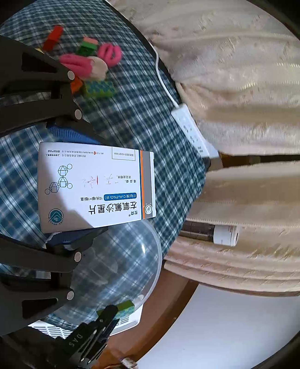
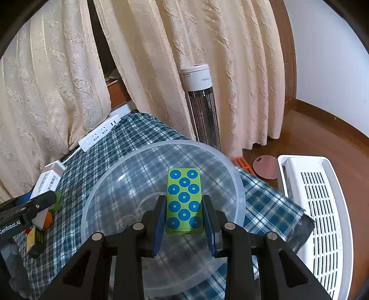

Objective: Organize objects
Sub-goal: 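Carry the green brick into the clear bowl with the right gripper while the left carries the medicine box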

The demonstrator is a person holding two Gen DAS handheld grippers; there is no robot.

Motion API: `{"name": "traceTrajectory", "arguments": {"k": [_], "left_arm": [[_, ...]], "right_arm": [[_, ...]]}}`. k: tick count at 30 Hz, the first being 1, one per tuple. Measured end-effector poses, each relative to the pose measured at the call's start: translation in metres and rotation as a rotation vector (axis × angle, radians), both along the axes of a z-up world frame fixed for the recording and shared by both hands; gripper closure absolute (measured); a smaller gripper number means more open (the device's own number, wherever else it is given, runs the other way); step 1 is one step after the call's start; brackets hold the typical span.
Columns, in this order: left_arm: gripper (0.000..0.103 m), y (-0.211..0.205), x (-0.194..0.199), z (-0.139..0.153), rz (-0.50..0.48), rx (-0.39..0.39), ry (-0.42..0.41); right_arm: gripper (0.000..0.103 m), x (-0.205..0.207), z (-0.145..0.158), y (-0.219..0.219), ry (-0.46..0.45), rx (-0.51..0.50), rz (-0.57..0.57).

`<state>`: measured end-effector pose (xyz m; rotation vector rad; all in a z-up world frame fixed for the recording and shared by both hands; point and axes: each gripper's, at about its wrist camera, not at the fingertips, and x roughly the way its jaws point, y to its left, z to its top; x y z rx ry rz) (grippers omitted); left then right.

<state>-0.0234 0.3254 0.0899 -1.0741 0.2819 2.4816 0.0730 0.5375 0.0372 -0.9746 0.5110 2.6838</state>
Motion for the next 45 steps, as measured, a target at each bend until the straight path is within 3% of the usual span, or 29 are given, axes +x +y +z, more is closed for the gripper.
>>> {"name": "traceTrajectory", "arguments": {"k": [15,17,22,38,41,45], "left_arm": [[0.038,0.061,-0.013,-0.015,-0.113,0.009,-0.067],[0.035,0.064,-0.013,-0.017,-0.122,0.013,-0.082],[0.033,0.062,-0.012,-0.017,-0.115,0.008,-0.074],[0.033,0.033,-0.009,-0.020,-0.040,-0.044,-0.021],[0.021,0.030,-0.013,-0.023,-0.024,-0.037,-0.005],[0.020,0.033,-0.014,-0.026,-0.036,-0.043,0.006]], "right_arm": [[0.070,-0.012,-0.011,0.019,-0.025,-0.015,-0.013],[0.066,-0.012,-0.012,0.019,-0.027,-0.019,-0.014],[0.052,-0.011,-0.009,0.014,-0.014,0.014,-0.017],[0.050,-0.002,-0.001,-0.001,-0.003,0.000,-0.017],[0.047,-0.001,0.001,-0.006,-0.002,-0.002,-0.011],[0.047,0.001,0.002,-0.010,0.000,-0.001,-0.011]]}}
